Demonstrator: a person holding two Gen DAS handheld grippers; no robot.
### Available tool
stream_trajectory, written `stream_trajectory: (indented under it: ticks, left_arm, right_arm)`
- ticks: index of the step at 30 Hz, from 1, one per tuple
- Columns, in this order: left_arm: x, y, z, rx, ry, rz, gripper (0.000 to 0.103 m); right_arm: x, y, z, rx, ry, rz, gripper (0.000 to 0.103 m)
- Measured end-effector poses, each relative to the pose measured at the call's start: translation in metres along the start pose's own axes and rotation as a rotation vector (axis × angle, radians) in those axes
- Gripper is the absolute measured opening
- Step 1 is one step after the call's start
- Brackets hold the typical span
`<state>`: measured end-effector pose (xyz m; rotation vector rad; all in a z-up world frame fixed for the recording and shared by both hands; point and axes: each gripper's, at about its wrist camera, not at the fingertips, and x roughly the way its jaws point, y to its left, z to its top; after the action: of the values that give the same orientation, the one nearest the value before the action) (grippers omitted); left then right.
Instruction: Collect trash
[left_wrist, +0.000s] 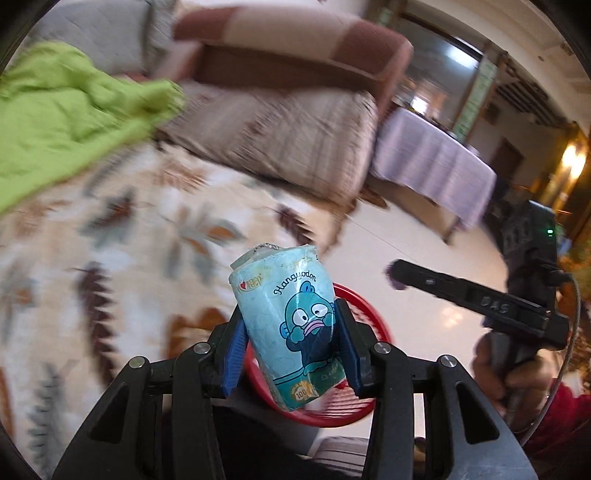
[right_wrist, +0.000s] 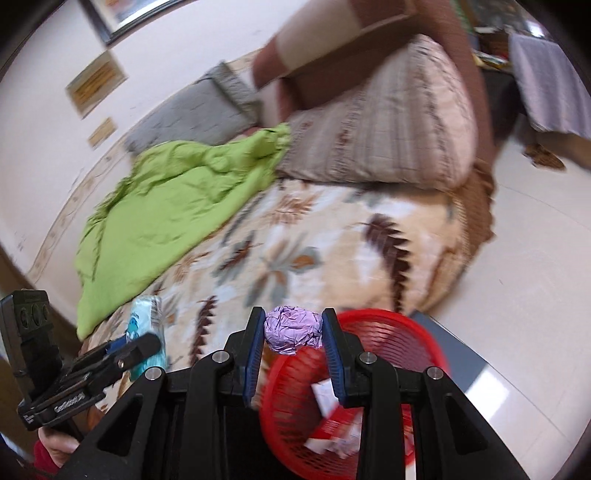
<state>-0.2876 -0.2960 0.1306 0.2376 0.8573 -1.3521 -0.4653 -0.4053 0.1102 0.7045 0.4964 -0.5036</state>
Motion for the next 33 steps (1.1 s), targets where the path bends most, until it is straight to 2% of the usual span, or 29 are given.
stream_trajectory:
  ticks: [3,4,5,6,8,10,12,14,16,20,21,22,27,33]
  left_arm:
    - [0.033,-0.016,-0.004,0.032,0.075,-0.057,0.050]
    - [0.041,-0.019,-0.006,0.040,0.104,-0.048,0.056]
    - [0.044,-0.020,-0.007,0.036,0.118,-0.040,0.062]
    - [0.046,-0.020,-0.008,0.030,0.119,-0.046,0.063]
    - [0.044,-0.019,-0.008,0.032,0.111,-0.043,0.064]
    - [0.034,-0.016,-0.007,0.044,0.083,-0.001,0.064]
    - [0.014,-0.010,-0.006,0.053,0.023,0.049,0.068]
    - [-0.005,-0.004,-0.009,0.062,-0.033,0.100,0.080]
    - [-0.028,0.004,-0.014,0.065,-0.094,0.165,0.084]
    - [-0.071,0.019,-0.032,0.076,-0.177,0.306,0.089]
    - [-0.080,0.024,-0.038,0.072,-0.191,0.340,0.091]
    - [-0.087,0.028,-0.043,0.068,-0.201,0.368,0.095]
    - [-0.123,0.049,-0.074,0.035,-0.251,0.515,0.097]
    - [-0.132,0.060,-0.094,0.008,-0.263,0.592,0.100]
  right_arm:
    - [0.003,-0.018,-0.006,0.033,0.015,-0.038,0.039]
    - [0.005,-0.023,-0.007,0.048,0.025,-0.044,0.052]
    - [0.007,-0.026,-0.008,0.062,0.031,-0.042,0.059]
    - [0.005,-0.031,-0.009,0.085,0.024,-0.043,0.068]
    - [0.002,-0.034,-0.009,0.076,0.003,-0.064,0.070]
    - [-0.002,-0.032,-0.008,0.056,-0.008,-0.080,0.070]
    - [-0.005,-0.027,-0.007,0.035,-0.028,-0.111,0.071]
    - [-0.010,-0.009,-0.009,-0.031,-0.073,-0.207,0.078]
    - [-0.016,0.011,-0.015,-0.080,-0.128,-0.283,0.089]
    - [-0.024,0.054,-0.035,-0.167,-0.228,-0.397,0.096]
    - [-0.026,0.063,-0.040,-0.176,-0.240,-0.411,0.101]
    - [-0.027,0.070,-0.044,-0.178,-0.243,-0.410,0.103]
    - [-0.031,0.097,-0.065,-0.196,-0.292,-0.394,0.103]
    - [-0.016,0.118,-0.078,-0.223,-0.199,-0.375,0.103]
